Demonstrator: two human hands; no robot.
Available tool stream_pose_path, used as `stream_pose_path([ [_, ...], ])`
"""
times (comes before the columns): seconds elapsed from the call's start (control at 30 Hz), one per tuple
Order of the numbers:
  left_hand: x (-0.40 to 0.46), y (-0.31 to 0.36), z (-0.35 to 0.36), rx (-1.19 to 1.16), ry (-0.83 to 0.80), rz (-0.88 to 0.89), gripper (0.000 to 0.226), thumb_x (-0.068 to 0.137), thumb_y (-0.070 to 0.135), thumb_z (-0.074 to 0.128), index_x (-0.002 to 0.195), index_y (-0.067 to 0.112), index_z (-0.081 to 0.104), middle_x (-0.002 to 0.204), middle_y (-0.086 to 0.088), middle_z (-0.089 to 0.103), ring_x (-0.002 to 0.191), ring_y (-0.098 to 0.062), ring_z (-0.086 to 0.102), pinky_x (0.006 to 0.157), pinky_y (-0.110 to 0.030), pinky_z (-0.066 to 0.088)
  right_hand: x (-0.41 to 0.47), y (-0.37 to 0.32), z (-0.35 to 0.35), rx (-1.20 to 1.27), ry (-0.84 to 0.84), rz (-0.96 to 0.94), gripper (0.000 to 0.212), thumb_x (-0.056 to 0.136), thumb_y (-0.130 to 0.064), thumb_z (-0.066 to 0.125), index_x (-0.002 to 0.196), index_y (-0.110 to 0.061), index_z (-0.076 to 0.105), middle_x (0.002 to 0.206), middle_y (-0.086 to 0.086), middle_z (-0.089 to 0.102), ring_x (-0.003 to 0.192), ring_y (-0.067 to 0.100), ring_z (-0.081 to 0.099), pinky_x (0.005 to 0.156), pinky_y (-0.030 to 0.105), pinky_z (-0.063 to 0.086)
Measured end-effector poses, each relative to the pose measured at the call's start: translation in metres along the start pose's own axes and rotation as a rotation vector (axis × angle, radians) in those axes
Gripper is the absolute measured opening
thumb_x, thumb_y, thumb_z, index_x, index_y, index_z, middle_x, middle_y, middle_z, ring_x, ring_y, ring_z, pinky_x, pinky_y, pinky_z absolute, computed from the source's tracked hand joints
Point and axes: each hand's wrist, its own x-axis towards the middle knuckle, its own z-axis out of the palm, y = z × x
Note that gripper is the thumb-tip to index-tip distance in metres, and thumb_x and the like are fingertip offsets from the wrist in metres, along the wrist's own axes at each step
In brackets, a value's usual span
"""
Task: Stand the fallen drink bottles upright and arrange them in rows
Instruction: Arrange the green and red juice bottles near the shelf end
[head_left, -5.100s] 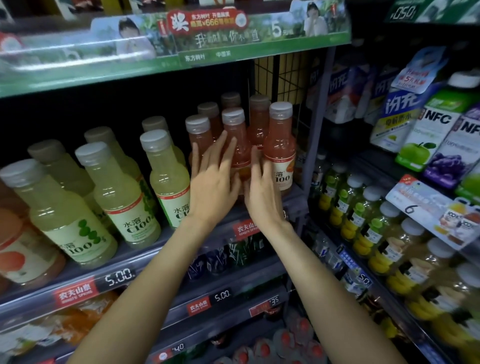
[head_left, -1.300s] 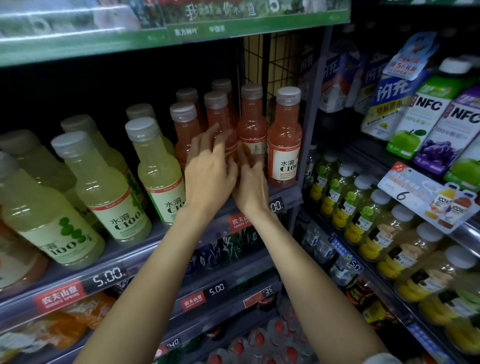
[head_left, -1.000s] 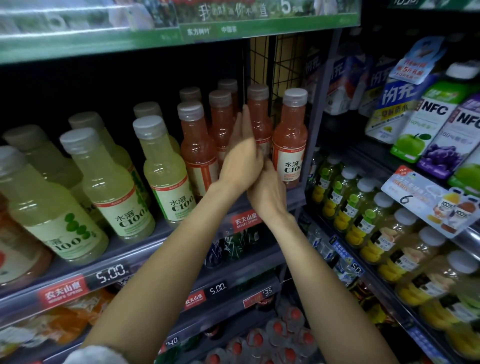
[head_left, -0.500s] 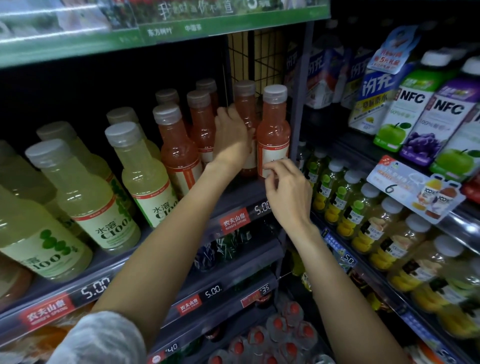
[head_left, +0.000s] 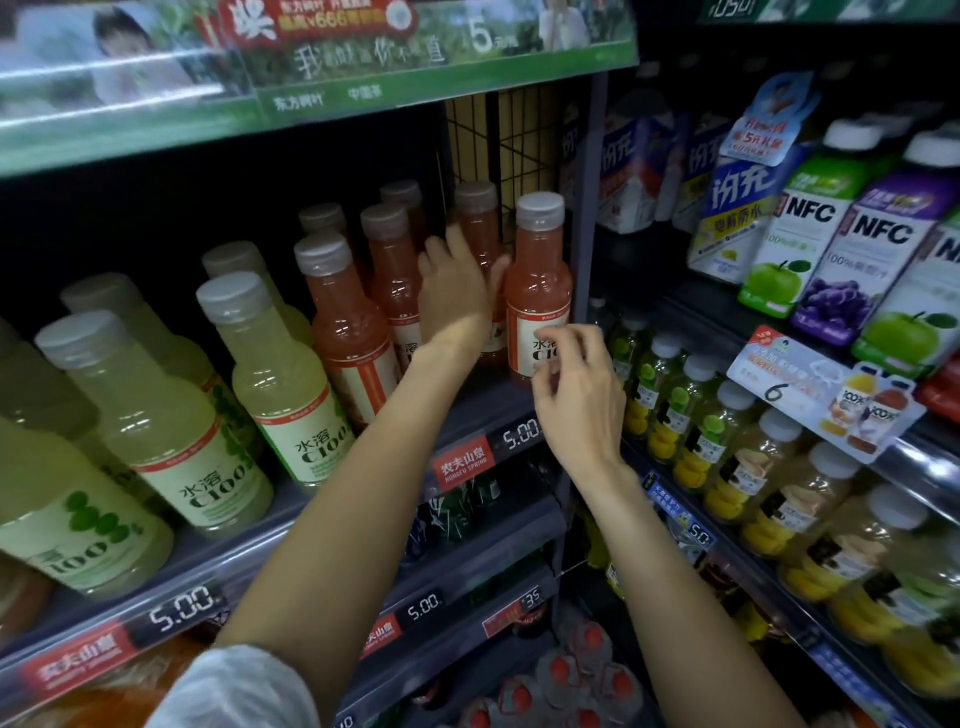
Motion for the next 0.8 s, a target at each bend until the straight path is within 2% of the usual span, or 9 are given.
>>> stream_pose_path([
  [0.13, -0.024, -0.006, 0.016, -0.498, -0.092, -0.047, 0.065, 0.099, 0.046, 0.035, 0.151, 0.01, 0.018, 0.152, -0.014, 0.031, 0.139, -0.026, 0.03, 0.115, -0.037, 0.024, 0.0, 0.003, 0.001, -0.014, 0.014, 0.006, 0.032, 0.084, -0.007, 0.062, 0.115, -0.012, 0.057, 0.118, 0.01, 0.051, 0.099, 0.025, 0.058, 0.068, 0.021, 0.042],
  [0.27, -0.046, -0.021, 0.036, -0.783, -0.233, -0.195, 0.086, 0.085, 0.061, 0.043, 0.153, 0.027, 0.003, 0.156, -0.003, 0.025, 0.142, -0.017, 0.027, 0.117, -0.04, 0.023, 0.0, 0.005, 0.004, 0.0, 0.01, 0.018, 0.044, 0.084, -0.01, 0.063, 0.125, -0.015, 0.05, 0.124, 0.009, 0.046, 0.103, 0.023, 0.056, 0.066, 0.024, 0.048],
  [0.37, -0.05, -0.029, 0.048, -0.777, -0.321, -0.197, 0.099, 0.072, 0.084, 0.05, 0.15, 0.038, 0.01, 0.153, 0.003, 0.034, 0.139, -0.013, 0.034, 0.115, -0.042, 0.03, 0.0, 0.009, 0.006, 0.034, 0.002, 0.017, 0.055, 0.087, -0.011, 0.061, 0.137, -0.018, 0.039, 0.13, 0.009, 0.046, 0.111, 0.025, 0.055, 0.073, 0.029, 0.051],
  [0.53, -0.061, -0.023, 0.047, -0.756, -0.34, -0.101, 0.089, 0.077, 0.079, 0.049, 0.149, 0.037, 0.016, 0.151, 0.003, 0.038, 0.137, -0.013, 0.037, 0.113, -0.039, 0.033, -0.003, 0.015, 0.007, 0.12, -0.017, 0.012, 0.063, 0.088, -0.007, 0.058, 0.143, -0.02, 0.031, 0.136, 0.007, 0.044, 0.118, 0.024, 0.053, 0.082, 0.034, 0.054],
  [0.6, -0.063, -0.024, 0.047, -0.785, -0.326, -0.105, 0.074, 0.081, 0.067, 0.059, 0.143, 0.039, 0.028, 0.139, 0.011, 0.049, 0.128, -0.006, 0.046, 0.107, -0.026, 0.037, -0.003, 0.016, 0.007, 0.132, -0.012, 0.016, 0.064, 0.088, -0.006, 0.058, 0.143, -0.021, 0.031, 0.136, 0.007, 0.045, 0.118, 0.023, 0.053, 0.082, 0.034, 0.054],
  [0.67, -0.061, -0.021, 0.044, -0.835, -0.323, -0.125, 0.054, 0.084, 0.046, 0.068, 0.127, 0.042, 0.036, 0.121, 0.022, 0.052, 0.112, 0.007, 0.047, 0.093, -0.004, 0.035, -0.002, 0.016, 0.007, 0.133, -0.011, 0.028, 0.063, 0.088, -0.007, 0.059, 0.143, -0.023, 0.032, 0.134, 0.006, 0.046, 0.116, 0.022, 0.054, 0.079, 0.034, 0.054],
  [0.7, -0.058, -0.02, 0.044, -0.848, -0.313, -0.141, 0.06, 0.083, 0.043, 0.071, 0.129, 0.04, 0.032, 0.124, 0.022, 0.049, 0.112, 0.009, 0.045, 0.092, -0.002, 0.032, -0.002, 0.016, 0.006, 0.13, -0.011, 0.03, 0.063, 0.088, -0.009, 0.059, 0.143, -0.024, 0.032, 0.133, 0.006, 0.046, 0.115, 0.022, 0.055, 0.078, 0.034, 0.054],
  [0.77, -0.055, -0.018, 0.045, -0.863, -0.276, -0.13, 0.085, 0.077, 0.049, 0.072, 0.141, 0.038, 0.017, 0.14, 0.015, 0.039, 0.125, 0.002, 0.04, 0.103, -0.015, 0.03, -0.001, 0.018, 0.006, 0.121, -0.007, 0.021, 0.06, 0.09, -0.012, 0.058, 0.143, -0.025, 0.032, 0.131, 0.006, 0.047, 0.111, 0.021, 0.056, 0.075, 0.032, 0.054],
  [0.8, -0.054, -0.016, 0.044, -0.868, -0.271, -0.134, 0.086, 0.075, 0.05, 0.071, 0.14, 0.04, 0.015, 0.139, 0.015, 0.037, 0.127, -0.001, 0.039, 0.106, -0.02, 0.03, -0.001, 0.019, 0.005, 0.115, -0.005, 0.017, 0.06, 0.09, -0.013, 0.058, 0.143, -0.025, 0.033, 0.13, 0.006, 0.047, 0.109, 0.021, 0.057, 0.074, 0.031, 0.053],
])
